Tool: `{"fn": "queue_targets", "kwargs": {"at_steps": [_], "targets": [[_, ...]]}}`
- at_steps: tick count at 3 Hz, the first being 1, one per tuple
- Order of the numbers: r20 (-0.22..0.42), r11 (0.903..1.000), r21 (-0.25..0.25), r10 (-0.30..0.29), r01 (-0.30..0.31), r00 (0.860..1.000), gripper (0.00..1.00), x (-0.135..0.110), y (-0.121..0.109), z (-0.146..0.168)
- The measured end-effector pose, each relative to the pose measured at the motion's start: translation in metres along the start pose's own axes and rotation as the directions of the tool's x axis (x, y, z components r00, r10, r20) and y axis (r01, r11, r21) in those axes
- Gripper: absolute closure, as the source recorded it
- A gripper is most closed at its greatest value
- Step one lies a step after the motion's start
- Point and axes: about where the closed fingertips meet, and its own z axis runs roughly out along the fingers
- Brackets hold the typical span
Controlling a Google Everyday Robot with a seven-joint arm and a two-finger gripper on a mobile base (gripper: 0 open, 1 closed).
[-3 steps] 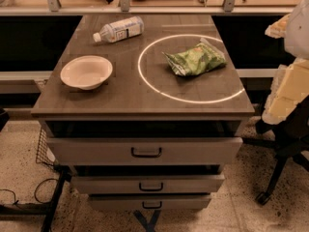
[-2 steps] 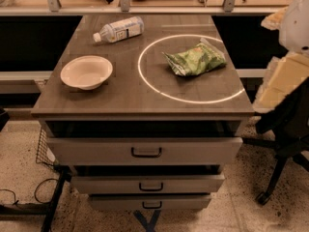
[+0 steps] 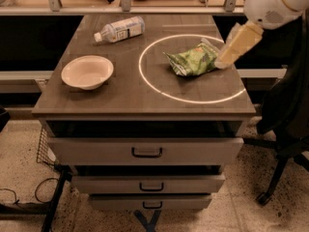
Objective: Place green jalapeno chip bag into paper bowl
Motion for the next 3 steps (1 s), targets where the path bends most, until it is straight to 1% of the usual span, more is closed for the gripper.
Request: {"fn": "queue_targets", "kwargs": {"at_steps": [1, 2, 3], "targets": [[0.016, 1.0000, 0.010, -0.001, 0.001, 1.000, 0.00, -0.013, -0.025, 0.028], [0.013, 1.0000, 0.005, -0.001, 0.001, 1.000, 0.00, -0.021, -0.029, 0.037], [0.019, 1.0000, 0.000, 0.009, -0.009, 1.000, 0.00, -0.018, -0.030, 0.041]]}}
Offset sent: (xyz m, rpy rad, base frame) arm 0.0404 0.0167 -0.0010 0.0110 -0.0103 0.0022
